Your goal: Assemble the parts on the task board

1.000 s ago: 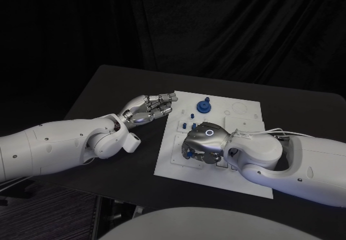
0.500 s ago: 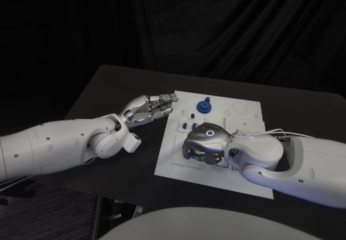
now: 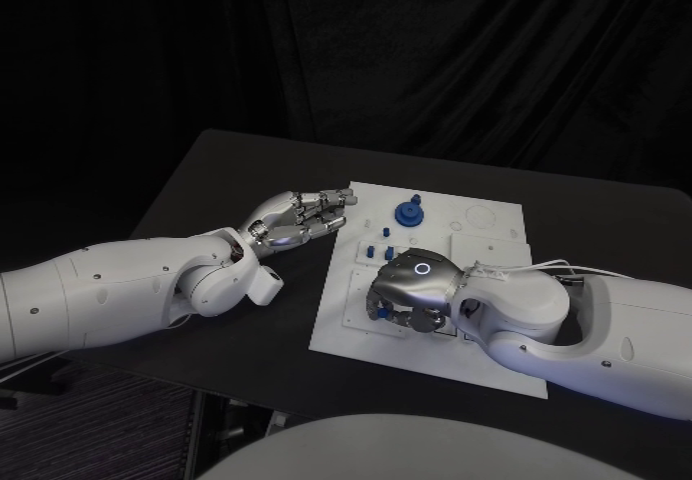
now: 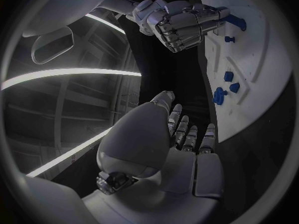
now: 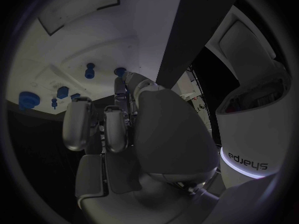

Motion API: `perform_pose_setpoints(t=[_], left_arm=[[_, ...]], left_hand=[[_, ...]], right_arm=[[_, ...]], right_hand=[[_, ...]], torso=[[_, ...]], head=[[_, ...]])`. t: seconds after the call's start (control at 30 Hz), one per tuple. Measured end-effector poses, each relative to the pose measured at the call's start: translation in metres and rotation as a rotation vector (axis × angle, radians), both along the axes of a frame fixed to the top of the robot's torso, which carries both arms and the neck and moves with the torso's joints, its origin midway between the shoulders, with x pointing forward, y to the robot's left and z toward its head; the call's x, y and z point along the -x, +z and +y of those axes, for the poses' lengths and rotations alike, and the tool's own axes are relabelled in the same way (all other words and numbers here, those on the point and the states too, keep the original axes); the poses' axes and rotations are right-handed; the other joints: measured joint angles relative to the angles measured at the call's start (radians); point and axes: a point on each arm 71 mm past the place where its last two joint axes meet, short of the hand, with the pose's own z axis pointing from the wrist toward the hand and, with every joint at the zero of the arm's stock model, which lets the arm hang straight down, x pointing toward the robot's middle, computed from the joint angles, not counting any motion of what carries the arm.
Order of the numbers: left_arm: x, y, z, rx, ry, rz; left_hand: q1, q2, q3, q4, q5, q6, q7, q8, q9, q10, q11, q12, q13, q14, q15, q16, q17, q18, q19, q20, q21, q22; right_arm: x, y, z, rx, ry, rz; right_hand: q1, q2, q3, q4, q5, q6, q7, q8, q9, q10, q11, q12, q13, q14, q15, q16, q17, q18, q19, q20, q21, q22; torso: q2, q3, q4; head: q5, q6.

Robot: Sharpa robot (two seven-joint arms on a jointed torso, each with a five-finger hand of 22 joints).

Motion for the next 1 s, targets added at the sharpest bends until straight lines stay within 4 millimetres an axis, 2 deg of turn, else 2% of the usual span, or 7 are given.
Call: perform_pose_setpoints(t=[0.33,0.53,0.77,0.87,0.93,1.0], left_arm=[[0.0000,-0.0010,-0.0002,-0.004,0.000,0.007],[0.0000,-0.0015,-0.0005,-0.006,-0.001,0.010],[0.0000,-0.0020,-0.0011,-0.007,-0.004,0.015],[-0.0001,-0.0022,-0.0017,-0.008,-0.006,0.016],[-0.0002,-0.0024,-0.0022,-0.008,-0.008,0.018],[-0.0002,-0.0027,-0.0026,-0.008,-0.009,0.019]], left_hand=[[0.000,0.000,0.000,0.000,0.000,-0.003,0.003,0.000,0.000,0.000,0.000,0.000,0.000,0.000,0.000,0.000,0.000,0.000,0.000,0.000,0.000,0.000],[0.000,0.000,0.000,0.000,0.000,-0.003,0.003,0.000,0.000,0.000,0.000,0.000,0.000,0.000,0.000,0.000,0.000,0.000,0.000,0.000,0.000,0.000],[0.000,0.000,0.000,0.000,0.000,-0.003,0.003,0.000,0.000,0.000,0.000,0.000,0.000,0.004,0.004,0.000,0.001,0.000,0.000,0.000,0.000,0.003],[0.000,0.000,0.000,0.000,0.000,-0.003,0.003,0.000,0.000,0.000,0.000,0.000,0.000,0.004,0.004,0.000,0.001,0.000,0.000,0.000,0.000,0.003],[0.000,0.000,0.000,0.000,0.000,-0.003,0.003,0.000,0.000,0.000,0.000,0.000,0.000,0.004,0.004,0.000,0.001,0.000,0.000,0.000,0.000,0.004],[0.000,0.000,0.002,-0.002,0.000,-0.003,0.003,0.000,0.000,0.000,0.000,0.000,0.000,0.004,0.004,0.004,0.001,0.000,0.000,0.000,0.000,0.004]], right_arm=[[0.0008,-0.0004,-0.0006,0.006,-0.003,0.014],[-0.0011,-0.0015,-0.0002,0.011,-0.008,0.018],[-0.0022,-0.0020,0.0014,0.014,-0.009,0.021],[-0.0027,-0.0021,0.0022,0.015,-0.009,0.021],[-0.0030,-0.0023,0.0027,0.017,-0.010,0.022],[-0.0033,-0.0025,0.0031,0.019,-0.011,0.023]], right_hand=[[-0.005,0.005,-0.001,-0.001,-0.011,0.000,0.000,-0.004,0.000,-0.003,-0.003,-0.014,0.002,0.000,0.000,0.000,-0.002,0.000,0.000,0.000,-0.004,0.000],[-0.008,0.008,-0.001,-0.001,-0.014,-0.006,0.006,-0.006,-0.001,-0.008,-0.001,-0.020,0.000,0.000,0.000,-0.004,-0.008,0.000,-0.004,0.004,-0.013,0.000],[-0.011,0.011,0.001,-0.004,-0.014,-0.017,0.017,-0.026,-0.004,-0.017,0.008,-0.031,0.000,0.000,0.000,-0.012,-0.018,0.000,-0.014,0.007,-0.029,0.000],[-0.011,0.011,0.002,-0.004,-0.014,-0.034,0.028,-0.040,-0.009,-0.025,0.015,-0.042,0.000,0.003,0.003,-0.019,-0.024,0.000,-0.018,0.011,-0.041,0.000],[-0.022,0.014,0.004,-0.007,-0.015,-0.056,0.033,-0.055,-0.015,-0.036,0.022,-0.049,-0.001,0.002,0.013,-0.022,-0.031,0.000,-0.022,0.014,-0.048,0.000],[-0.036,0.017,0.004,-0.007,-0.034,-0.075,0.040,-0.069,-0.021,-0.057,0.027,-0.062,-0.003,-0.006,0.020,-0.035,-0.047,0.000,-0.037,0.019,-0.072,0.000]], torso=[[0.001,0.0006,0.0008],[0.001,0.0005,0.0007],[0.000,0.0001,0.0006],[0.000,0.0000,0.0006],[0.000,-0.0002,0.0007],[0.000,-0.0002,0.0007]], head=[[0.001,0.000],[0.002,0.000],[0.002,0.000],[0.000,0.000],[0.000,0.000],[0.000,0.000]])
